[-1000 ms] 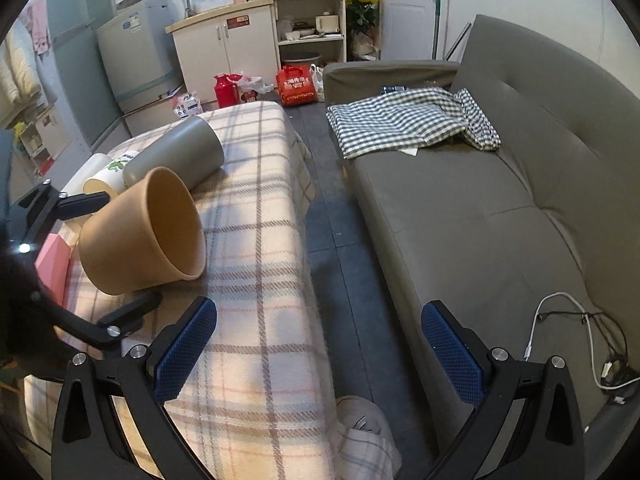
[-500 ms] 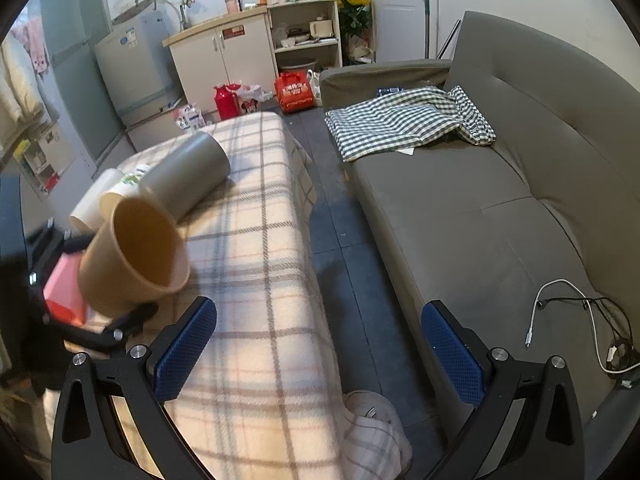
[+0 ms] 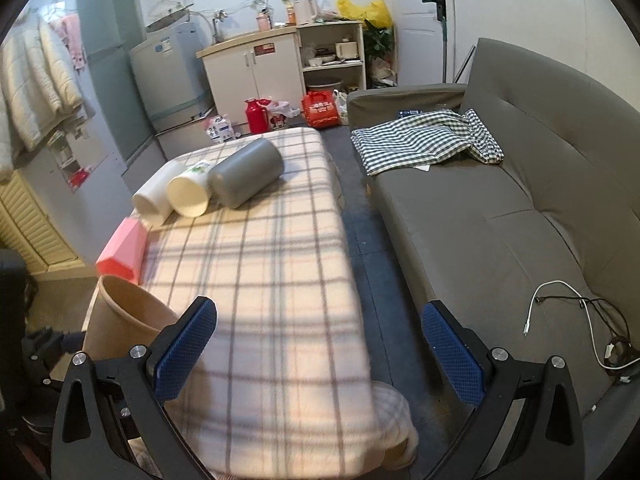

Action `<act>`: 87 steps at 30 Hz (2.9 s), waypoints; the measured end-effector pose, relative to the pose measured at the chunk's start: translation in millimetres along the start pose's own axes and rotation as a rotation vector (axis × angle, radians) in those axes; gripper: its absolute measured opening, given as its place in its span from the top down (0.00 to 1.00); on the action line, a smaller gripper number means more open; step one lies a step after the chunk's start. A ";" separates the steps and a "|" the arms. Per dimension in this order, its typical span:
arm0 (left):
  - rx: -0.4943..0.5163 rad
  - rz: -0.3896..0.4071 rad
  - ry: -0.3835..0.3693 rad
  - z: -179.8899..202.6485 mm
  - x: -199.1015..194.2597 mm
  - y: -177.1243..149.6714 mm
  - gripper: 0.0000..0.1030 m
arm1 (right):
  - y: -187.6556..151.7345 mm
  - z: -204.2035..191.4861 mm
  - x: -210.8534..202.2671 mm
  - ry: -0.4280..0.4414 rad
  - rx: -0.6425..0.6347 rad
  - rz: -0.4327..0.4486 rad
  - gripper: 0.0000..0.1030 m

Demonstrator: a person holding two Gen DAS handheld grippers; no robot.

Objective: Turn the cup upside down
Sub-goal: 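Lift the tan cup with the left tool and swing it toward the right tool, then grasp the tan cup with the right tool and rotate it open end down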

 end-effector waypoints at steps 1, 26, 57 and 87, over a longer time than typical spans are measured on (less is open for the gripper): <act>-0.008 0.003 0.010 -0.4 -0.3 -3.0 0.12 | -3.1 -0.5 -2.3 0.001 -0.003 -0.001 0.00; 0.062 0.285 -0.040 -16.7 -45.1 -5.8 0.09 | 10.4 -30.0 -41.2 -0.068 -0.087 0.092 0.00; -0.179 0.370 0.115 -179.8 -61.4 -47.4 0.03 | -96.5 -155.7 37.6 0.012 0.030 -0.210 0.05; -0.063 0.345 0.133 -123.9 -53.7 -23.8 0.03 | -21.0 -129.1 2.2 0.095 -0.111 0.012 0.25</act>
Point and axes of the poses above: each gripper's, at about its wrist camera, not at the fingertips, and x roughly the way its jaws point, z to its right, y to its top, the point moved 10 cm from there along x, roughly the way its jaws point, and after that the axes turned 7 degrees about z, right-handed, at the moved point
